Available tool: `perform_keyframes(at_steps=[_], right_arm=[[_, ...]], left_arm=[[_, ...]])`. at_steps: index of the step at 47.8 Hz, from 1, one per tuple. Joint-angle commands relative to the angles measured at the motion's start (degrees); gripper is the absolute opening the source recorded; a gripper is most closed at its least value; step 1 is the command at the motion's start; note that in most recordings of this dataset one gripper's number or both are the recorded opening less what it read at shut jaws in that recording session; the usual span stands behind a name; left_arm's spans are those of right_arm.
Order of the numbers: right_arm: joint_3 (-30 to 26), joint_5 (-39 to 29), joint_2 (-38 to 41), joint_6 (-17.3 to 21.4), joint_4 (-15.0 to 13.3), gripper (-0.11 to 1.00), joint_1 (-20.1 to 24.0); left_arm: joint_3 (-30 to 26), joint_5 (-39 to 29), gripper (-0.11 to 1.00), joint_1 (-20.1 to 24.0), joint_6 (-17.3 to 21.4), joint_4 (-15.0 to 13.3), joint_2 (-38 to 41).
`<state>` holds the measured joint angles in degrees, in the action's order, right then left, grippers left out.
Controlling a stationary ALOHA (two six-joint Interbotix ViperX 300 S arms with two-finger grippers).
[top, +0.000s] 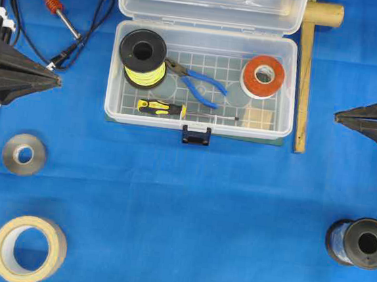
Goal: Pick the nipper from the toolbox among several items.
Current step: 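Move the right gripper over the toolbox toward the blue-handled pliers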
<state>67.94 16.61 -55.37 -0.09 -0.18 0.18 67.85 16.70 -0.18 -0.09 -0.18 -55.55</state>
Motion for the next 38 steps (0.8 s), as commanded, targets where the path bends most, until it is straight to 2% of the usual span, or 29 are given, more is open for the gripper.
perform_keyframes(at_steps=[1,8,17,33,35,38], right_arm=[[-1.8,0.2,0.7,0.3,0.3,0.00,-0.4],[-5.3,-6.3,3.2,1.2,0.4,0.00,-2.1],[-11.5,-15.1,10.4,3.0,0.4,0.00,-7.6],[-26.6,-28.8,32.1,2.8,0.1,0.01,-12.4],[-28.6,-30.4,34.9,2.7,0.0,0.05,-13.1],[-31.5,-33.1,38.8,2.5,-0.2,0.18,-13.6]], left_arm=[[-1.1,-0.3,0.00,-0.1,0.1,-1.8,0.3],[-1.1,-0.6,0.00,-0.1,0.1,-1.8,0.2],[-1.0,-0.4,0.00,-0.1,0.1,-1.8,0.7],[-1.0,-0.3,0.00,-0.1,0.1,-1.8,0.8],[-1.0,-0.3,0.00,-0.1,0.1,-1.8,0.8],[-0.9,-0.2,0.00,-0.1,0.0,-1.8,0.8]])
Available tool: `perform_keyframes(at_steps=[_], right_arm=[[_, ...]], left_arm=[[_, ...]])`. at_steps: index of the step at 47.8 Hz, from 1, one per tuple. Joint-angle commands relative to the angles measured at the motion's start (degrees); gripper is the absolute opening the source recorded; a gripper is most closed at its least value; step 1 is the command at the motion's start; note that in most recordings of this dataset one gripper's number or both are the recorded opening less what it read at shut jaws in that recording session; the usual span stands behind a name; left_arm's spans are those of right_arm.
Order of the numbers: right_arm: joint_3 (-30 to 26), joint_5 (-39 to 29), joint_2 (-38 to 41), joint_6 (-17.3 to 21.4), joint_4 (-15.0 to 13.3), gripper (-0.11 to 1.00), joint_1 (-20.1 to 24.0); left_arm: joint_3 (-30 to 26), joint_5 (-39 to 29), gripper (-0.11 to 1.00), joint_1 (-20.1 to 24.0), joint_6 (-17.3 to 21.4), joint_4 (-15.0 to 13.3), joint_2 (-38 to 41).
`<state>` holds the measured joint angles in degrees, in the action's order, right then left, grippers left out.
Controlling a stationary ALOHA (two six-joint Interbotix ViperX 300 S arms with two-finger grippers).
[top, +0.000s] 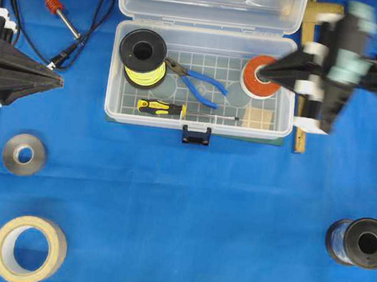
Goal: Pick the nipper from the toolbox among several items.
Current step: 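Move the right gripper over the toolbox toward the blue-handled pliers, then lower the right gripper and close it on the blue pliers, then lift the pliers out of the toolbox and move them toward the front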
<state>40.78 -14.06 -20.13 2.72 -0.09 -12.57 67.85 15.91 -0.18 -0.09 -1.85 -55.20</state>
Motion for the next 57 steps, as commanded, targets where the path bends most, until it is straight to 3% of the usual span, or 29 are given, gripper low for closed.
perform_keyframes(at_steps=[1,9,13,27,40,46,52,57], right_arm=[[-5.3,-3.2,4.8,-0.3,-0.4,0.24,-1.1],[-12.6,-8.4,14.8,-0.5,-3.6,0.71,-1.3],[-14.9,-9.6,19.1,-0.4,-4.5,0.79,-1.7],[-19.8,-9.8,32.0,-0.6,-4.7,0.68,-3.1],[-20.8,-8.0,37.0,-0.9,-4.9,0.64,-3.5],[-20.7,-7.9,37.5,-1.2,-4.9,0.47,-3.5],[-20.7,-8.2,37.5,-1.8,-4.8,0.14,-3.5],[-20.6,-8.9,36.6,-1.8,-4.8,0.13,-3.5]], left_arm=[[-0.9,0.5,0.00,-0.1,0.1,-0.1,0.4],[-0.9,0.4,0.00,-0.1,0.0,-0.1,0.4],[-0.9,0.4,0.00,-0.1,0.0,-0.1,0.4],[-0.3,0.2,0.00,-0.1,0.0,-0.1,0.5],[-0.1,0.2,0.00,-0.1,-0.2,-0.2,0.5],[-0.1,0.2,0.00,-0.1,-0.2,-0.2,0.5],[-0.1,0.1,0.00,-0.1,-0.2,-0.1,0.4],[-0.2,0.2,0.00,-0.1,-0.3,-0.3,0.4]])
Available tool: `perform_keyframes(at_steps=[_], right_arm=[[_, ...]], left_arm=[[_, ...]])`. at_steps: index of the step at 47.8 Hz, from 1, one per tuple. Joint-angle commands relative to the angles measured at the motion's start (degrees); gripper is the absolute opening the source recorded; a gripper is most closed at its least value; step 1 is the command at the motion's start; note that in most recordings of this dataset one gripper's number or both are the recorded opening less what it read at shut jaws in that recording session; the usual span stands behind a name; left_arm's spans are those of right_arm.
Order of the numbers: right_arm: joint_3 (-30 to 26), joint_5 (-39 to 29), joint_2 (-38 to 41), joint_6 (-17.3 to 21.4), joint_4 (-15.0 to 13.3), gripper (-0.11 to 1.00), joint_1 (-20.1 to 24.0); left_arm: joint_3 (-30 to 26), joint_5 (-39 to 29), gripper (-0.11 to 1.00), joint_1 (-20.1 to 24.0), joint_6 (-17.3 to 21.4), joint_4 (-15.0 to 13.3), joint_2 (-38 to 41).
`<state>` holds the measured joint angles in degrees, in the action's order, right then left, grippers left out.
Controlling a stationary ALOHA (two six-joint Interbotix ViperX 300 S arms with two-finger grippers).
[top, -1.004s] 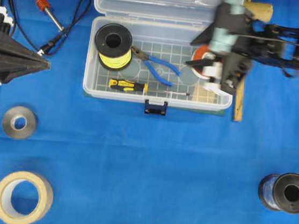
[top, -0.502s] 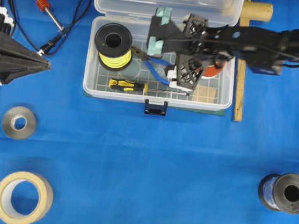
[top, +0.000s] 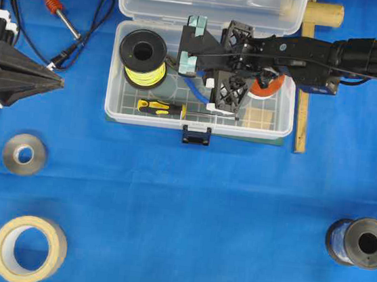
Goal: Pick the nipper from the toolbox among several items.
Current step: 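Lift the pliers out of the toolbox and move them toward the front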
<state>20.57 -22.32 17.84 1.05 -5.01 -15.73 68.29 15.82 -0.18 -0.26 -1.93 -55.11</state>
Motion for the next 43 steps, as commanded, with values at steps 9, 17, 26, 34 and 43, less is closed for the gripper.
perform_keyframes(at_steps=[9,17,26,34,43], right_arm=[[0.1,-1.1,-6.4,-0.1,0.1,0.13,-0.4],[0.8,-3.2,-13.1,0.5,0.3,0.13,-0.4],[1.9,-6.1,-21.4,0.9,0.4,0.13,2.5],[4.1,-5.6,-27.3,1.1,0.4,0.13,8.4],[6.7,-2.7,-28.7,4.0,1.1,0.13,16.7]], left_arm=[[-0.6,0.3,0.00,-0.1,-0.6,-0.1,0.1],[-0.6,0.2,0.00,-0.1,-0.5,-0.2,0.1],[-0.7,0.2,0.00,-0.1,-0.6,-0.1,0.0],[-0.7,0.3,0.00,-0.1,-0.6,-0.1,-0.1],[-0.7,0.4,0.00,-0.1,-0.6,-0.2,-0.2]])
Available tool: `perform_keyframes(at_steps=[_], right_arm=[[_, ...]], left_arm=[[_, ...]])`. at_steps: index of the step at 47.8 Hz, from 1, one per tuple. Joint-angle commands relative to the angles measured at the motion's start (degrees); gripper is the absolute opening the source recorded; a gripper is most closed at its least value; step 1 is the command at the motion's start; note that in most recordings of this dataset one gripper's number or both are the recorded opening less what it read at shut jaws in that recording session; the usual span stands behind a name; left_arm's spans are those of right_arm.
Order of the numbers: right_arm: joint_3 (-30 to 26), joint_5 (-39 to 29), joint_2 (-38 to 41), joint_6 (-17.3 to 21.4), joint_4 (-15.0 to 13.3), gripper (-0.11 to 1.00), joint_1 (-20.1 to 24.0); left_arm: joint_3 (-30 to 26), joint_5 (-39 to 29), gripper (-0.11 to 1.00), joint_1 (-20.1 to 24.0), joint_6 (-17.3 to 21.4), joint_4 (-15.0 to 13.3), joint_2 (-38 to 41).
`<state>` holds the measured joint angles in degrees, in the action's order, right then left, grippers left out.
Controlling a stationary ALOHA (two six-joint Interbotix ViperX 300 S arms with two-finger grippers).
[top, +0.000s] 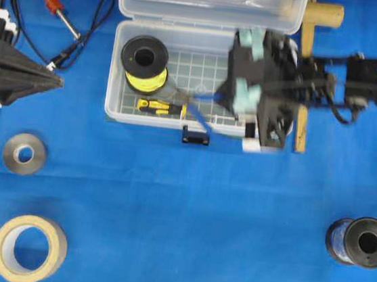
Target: Pick the nipper from the toolbox among several items.
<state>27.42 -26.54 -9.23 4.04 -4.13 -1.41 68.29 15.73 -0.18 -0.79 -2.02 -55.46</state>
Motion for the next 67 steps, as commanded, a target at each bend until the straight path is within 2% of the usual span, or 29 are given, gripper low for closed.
perform_keyframes(at_steps=[1,9,15,32,42,52,54,60,63,65,67], right_arm=[[0.0,1.8,-1.4,1.8,0.3,0.13,3.5],[1.7,5.5,1.4,5.5,0.4,0.13,8.3],[2.5,9.8,5.8,8.9,0.3,0.13,10.4],[2.5,18.6,17.7,16.5,0.4,0.13,11.8],[2.4,19.1,20.8,17.3,0.3,0.13,11.8],[2.3,18.6,20.8,17.6,0.3,0.15,11.8],[2.3,18.0,20.6,17.6,0.3,0.22,11.8],[2.4,13.4,16.6,17.1,-0.1,0.61,11.7],[2.6,10.6,12.7,17.1,-1.0,0.77,11.6],[3.0,9.5,10.0,17.1,-1.6,0.82,11.6],[3.6,8.8,7.4,17.1,-2.5,0.79,11.7]], left_arm=[[-0.7,0.4,0.00,-0.1,-0.1,-0.1,0.3],[-0.6,0.5,0.00,-0.1,-0.1,-0.1,0.3],[-0.6,0.6,0.00,-0.1,-0.1,-0.1,0.3],[-0.6,0.7,0.00,-0.1,-0.3,-0.2,0.4],[-0.5,0.8,0.00,-0.1,-0.3,-0.2,0.4],[-0.6,0.8,0.00,-0.1,-0.4,-0.2,0.4],[-0.6,0.7,0.00,-0.1,-0.4,-0.3,0.5],[-0.6,0.7,0.00,-0.1,-0.4,-0.3,0.4],[-0.6,0.7,0.00,-0.1,-0.4,-0.3,0.5],[-0.6,0.7,0.00,-0.1,-0.4,-0.3,0.5],[-0.6,0.7,0.00,-0.1,-0.4,-0.3,0.5]])
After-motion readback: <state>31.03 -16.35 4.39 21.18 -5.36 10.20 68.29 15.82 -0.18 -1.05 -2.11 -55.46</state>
